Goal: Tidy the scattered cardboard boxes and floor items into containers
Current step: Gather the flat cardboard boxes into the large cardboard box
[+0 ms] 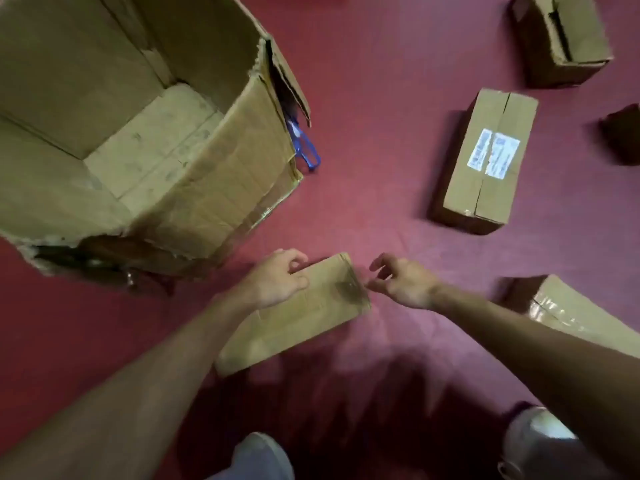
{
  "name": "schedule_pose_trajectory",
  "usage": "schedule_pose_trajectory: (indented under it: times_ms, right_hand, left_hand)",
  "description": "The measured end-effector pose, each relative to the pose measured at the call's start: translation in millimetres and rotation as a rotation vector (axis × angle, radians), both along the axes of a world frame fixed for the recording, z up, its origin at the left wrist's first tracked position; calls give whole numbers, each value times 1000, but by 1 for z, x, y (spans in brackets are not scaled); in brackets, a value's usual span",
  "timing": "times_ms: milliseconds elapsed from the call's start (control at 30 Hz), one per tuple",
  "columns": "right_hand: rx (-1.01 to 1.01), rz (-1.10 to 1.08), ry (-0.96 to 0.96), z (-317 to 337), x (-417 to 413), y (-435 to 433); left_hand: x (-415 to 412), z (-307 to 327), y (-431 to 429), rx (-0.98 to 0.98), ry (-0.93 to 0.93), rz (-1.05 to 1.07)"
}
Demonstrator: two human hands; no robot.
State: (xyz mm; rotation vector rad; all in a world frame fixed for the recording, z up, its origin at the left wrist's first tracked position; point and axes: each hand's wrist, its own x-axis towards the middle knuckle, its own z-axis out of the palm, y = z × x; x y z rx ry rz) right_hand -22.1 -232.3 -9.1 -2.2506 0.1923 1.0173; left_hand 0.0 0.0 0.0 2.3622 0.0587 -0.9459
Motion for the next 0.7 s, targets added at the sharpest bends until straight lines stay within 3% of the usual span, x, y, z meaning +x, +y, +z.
schedule_pose_trajectory:
  times_ms: [133, 233, 467, 600, 700]
  right_hand:
    - [11, 18, 4, -67, -8, 17]
    - [63, 11, -84, -89, 2, 16]
    - [-66, 116, -307, -67, 58, -16]
    - [-144, -5, -395, -64, 69, -58]
    - [-105, -140, -444, -60, 75, -92]
  left_hand:
    - [-1, -61, 7, 183, 51, -164]
    - [2, -85, 8, 224, -24, -169]
    - [34, -75, -53, 32, -192, 227]
    - [29, -73, -86, -164, -4, 230]
    - [18, -82, -93, -142, 168, 110]
